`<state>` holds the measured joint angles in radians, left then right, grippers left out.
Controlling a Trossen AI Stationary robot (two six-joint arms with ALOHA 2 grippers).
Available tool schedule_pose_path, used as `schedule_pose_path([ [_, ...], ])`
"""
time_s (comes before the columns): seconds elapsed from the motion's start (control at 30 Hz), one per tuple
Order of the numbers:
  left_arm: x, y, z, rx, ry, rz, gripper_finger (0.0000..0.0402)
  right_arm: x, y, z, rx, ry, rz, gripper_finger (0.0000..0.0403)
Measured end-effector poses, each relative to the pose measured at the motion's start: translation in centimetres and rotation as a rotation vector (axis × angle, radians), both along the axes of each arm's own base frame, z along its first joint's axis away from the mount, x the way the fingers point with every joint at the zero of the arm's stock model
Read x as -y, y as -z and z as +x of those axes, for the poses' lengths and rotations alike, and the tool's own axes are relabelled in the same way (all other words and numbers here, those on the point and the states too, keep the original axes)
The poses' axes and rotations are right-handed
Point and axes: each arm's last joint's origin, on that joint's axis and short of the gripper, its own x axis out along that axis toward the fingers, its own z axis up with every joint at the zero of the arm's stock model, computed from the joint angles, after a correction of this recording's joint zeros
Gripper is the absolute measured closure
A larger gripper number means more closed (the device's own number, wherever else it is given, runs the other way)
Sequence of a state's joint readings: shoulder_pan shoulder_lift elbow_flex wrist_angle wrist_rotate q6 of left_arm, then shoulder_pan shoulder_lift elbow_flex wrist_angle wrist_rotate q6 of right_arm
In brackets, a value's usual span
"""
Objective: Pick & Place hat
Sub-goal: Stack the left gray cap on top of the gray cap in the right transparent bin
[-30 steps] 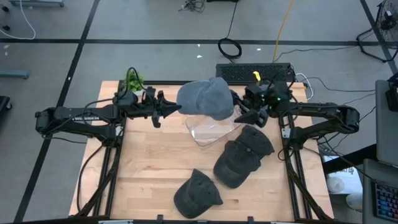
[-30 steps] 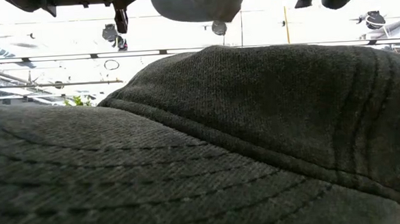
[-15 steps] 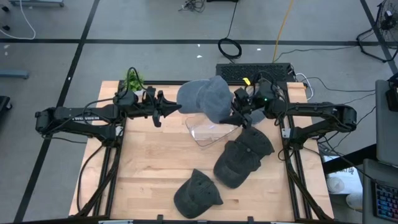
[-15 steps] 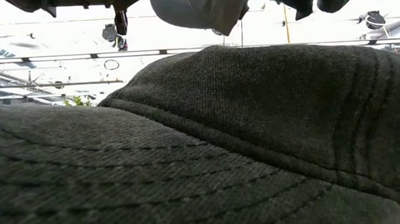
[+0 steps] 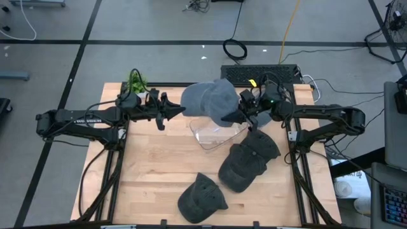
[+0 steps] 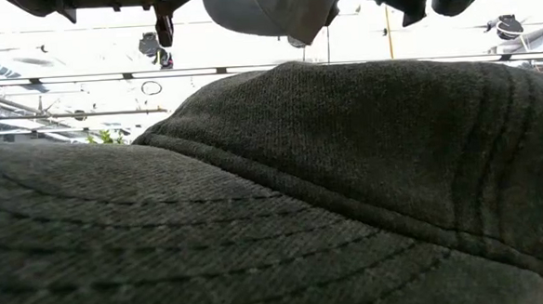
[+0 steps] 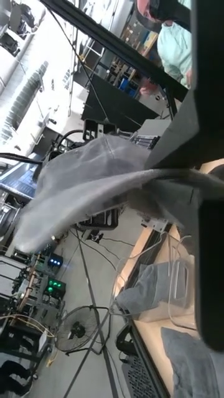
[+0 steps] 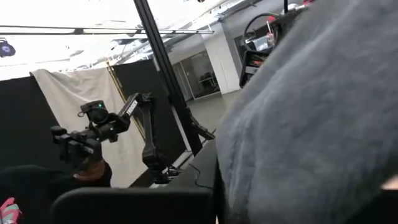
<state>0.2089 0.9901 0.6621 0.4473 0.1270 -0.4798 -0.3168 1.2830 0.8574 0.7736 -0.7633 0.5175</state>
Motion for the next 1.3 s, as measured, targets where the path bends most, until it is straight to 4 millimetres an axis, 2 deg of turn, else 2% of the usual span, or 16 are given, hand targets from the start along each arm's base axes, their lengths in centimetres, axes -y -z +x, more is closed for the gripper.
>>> schedule_pose_path([
  [0.2, -0.2, -0.6, -0.7, 0.030, -0.072, 0.009, 0.0265, 0.5, -0.2, -0.7, -0.036, -0.012, 0.016, 0.0401],
  [0.33, -0.3, -1.4, -1.9, 0.054, -0.100, 0.062, 0.0218, 1.7, -0.8, -2.5, -0.104, 0.053, 0.051, 0.0402],
  [0.47, -0.3, -1.5, -2.6, 0.021, -0.121, 0.099, 0.0189, 3.0, -1.6, -5.1, -0.168, 0.137, 0.082, 0.0402],
  [0.77, -0.6, -0.6, -2.2, -0.058, -0.206, 0.109, 0.0177, 6.0, -5.1, -9.1, -0.442, 0.382, 0.050, 0.0402],
  [0.93, -0.7, -0.2, -2.0, -0.090, -0.203, 0.106, 0.0177, 6.8, -6.5, -10.8, -0.715, 0.537, -0.060, 0.0403],
  [1.1, -0.7, 0.0, -1.9, -0.114, -0.202, 0.102, 0.0177, 6.7, -6.4, -11.8, -0.898, 0.629, -0.172, 0.0403],
  [1.3, -0.7, 0.0, -2.0, -0.114, -0.219, 0.099, 0.0176, 6.8, -4.9, -12.0, -1.075, 0.617, -0.239, 0.0403],
])
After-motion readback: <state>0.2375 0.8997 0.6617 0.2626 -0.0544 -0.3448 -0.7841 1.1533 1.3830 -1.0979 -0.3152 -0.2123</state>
